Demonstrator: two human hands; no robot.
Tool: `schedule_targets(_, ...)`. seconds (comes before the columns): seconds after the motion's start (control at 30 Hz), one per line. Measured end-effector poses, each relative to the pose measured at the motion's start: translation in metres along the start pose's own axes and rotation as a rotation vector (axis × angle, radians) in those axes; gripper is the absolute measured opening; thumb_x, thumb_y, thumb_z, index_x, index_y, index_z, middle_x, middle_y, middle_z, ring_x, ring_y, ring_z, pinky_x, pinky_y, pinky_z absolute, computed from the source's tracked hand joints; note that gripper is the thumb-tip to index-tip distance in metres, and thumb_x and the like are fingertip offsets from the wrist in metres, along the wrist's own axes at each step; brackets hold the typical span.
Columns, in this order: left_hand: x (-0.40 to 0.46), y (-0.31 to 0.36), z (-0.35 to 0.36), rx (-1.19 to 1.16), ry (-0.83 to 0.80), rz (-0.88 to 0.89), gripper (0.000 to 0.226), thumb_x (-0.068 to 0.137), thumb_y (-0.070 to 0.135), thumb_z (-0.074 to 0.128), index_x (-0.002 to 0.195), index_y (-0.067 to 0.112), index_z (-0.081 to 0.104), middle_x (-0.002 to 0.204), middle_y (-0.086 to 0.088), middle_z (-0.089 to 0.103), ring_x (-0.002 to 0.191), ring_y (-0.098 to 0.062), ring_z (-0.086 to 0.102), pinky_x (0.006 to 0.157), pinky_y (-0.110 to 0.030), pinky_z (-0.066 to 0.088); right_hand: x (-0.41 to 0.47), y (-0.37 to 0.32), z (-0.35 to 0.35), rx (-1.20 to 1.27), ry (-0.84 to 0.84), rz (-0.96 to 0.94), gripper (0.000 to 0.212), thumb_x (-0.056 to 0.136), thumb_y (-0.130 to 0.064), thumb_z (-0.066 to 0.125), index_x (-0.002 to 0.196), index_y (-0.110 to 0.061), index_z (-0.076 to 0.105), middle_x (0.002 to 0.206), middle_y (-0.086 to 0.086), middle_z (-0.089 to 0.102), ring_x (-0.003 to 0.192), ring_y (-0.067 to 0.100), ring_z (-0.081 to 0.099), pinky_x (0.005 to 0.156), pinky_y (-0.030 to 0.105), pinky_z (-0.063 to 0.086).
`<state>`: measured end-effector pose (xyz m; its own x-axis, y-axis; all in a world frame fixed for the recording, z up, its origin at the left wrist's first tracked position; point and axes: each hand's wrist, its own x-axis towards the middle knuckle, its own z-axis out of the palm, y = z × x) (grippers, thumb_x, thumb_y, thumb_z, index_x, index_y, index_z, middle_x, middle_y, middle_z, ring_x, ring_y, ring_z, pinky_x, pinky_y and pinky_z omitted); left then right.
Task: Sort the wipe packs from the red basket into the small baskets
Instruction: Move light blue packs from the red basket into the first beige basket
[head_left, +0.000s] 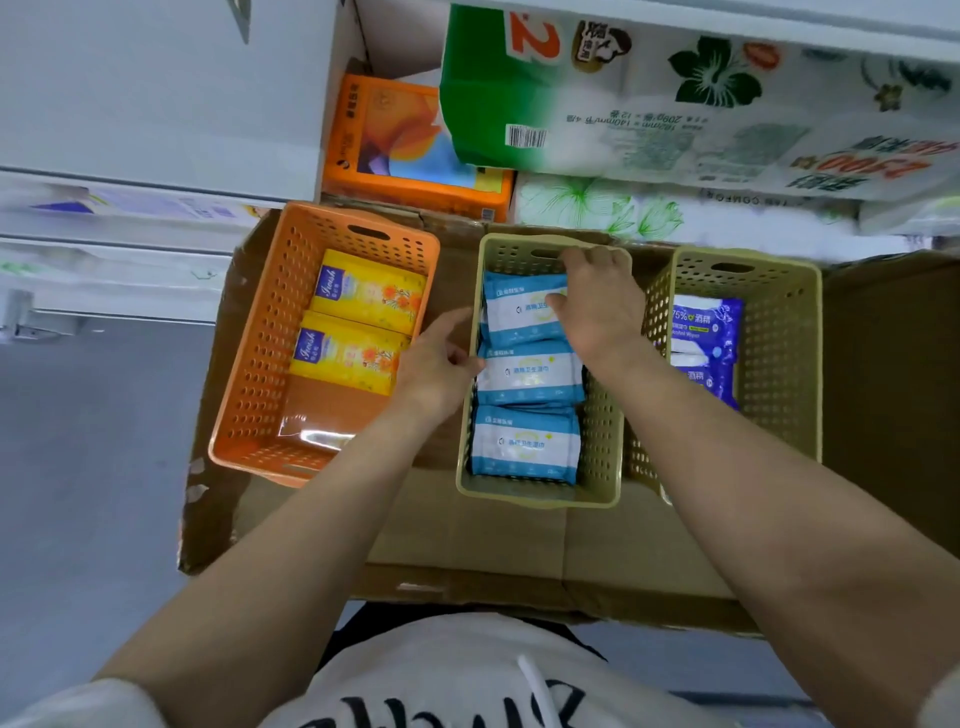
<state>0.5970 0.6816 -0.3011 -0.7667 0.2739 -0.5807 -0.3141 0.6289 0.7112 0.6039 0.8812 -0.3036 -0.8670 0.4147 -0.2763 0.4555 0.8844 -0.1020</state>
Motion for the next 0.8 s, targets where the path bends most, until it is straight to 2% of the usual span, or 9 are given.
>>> schedule_targets(0.07,0.001,-0.002,-0.001,-0.018,-0.023,-0.017,0.063,0.089,0.013,0.069,0.14,0.041,0.044,0.093,0.002,0.064,0.092,-0.013,0.064,0.076,-0.036,0.059,-0.012,-0.003,0.005,-0.057,0.077,-0.044,0.053,0.088,-0.039,0.068,0.134,-0.018,0.051,0.134,0.014,0.045,0.126,0.032,0.039,0.084,0.043,0.05)
schedule_targets(0.17,0.004,-0.004,-0.001,-0.039,-0.046,-0.02,0.063,0.09,0.011,0.067,0.14,0.041,0.044,0.095,0.0,0.065,0.093,-0.013,0.064,0.08,-0.04,0.06,-0.022,-0.005,0.013,-0.045,0.001,-0.152,0.057,0.088,-0.047,0.066,0.137,-0.023,0.051,0.135,0.009,0.045,0.126,0.027,0.038,0.09,0.042,0.049)
schedule_targets(0.37,0.008,-0.01,0.001,-0.065,-0.068,-0.015,0.063,0.09,0.012,0.067,0.138,0.045,0.044,0.091,0.001,0.063,0.091,-0.015,0.065,0.079,-0.041,0.061,-0.018,-0.017,0.016,-0.022,-0.009,0.012,0.061,0.087,-0.055,0.062,0.138,-0.022,0.049,0.133,0.01,0.046,0.126,0.029,0.038,0.095,0.043,0.047)
schedule_targets(0.57,0.011,-0.013,0.001,-0.077,-0.077,0.008,0.064,0.089,0.012,0.068,0.137,0.046,0.045,0.089,0.004,0.062,0.089,-0.014,0.064,0.078,-0.041,0.061,-0.022,-0.018,0.018,-0.025,-0.025,0.002,0.065,0.086,-0.051,0.067,0.14,-0.022,0.045,0.136,0.01,0.045,0.129,0.029,0.036,0.098,0.045,0.046)
schedule_targets(0.8,0.005,-0.01,0.001,-0.05,-0.064,0.053,0.062,0.091,0.013,0.066,0.142,0.04,0.042,0.091,0.003,0.06,0.092,-0.016,0.063,0.078,-0.038,0.06,-0.02,-0.027,0.016,-0.059,-0.05,0.04,0.066,0.087,-0.048,0.066,0.142,-0.021,0.043,0.138,0.009,0.043,0.132,0.029,0.034,0.094,0.047,0.045)
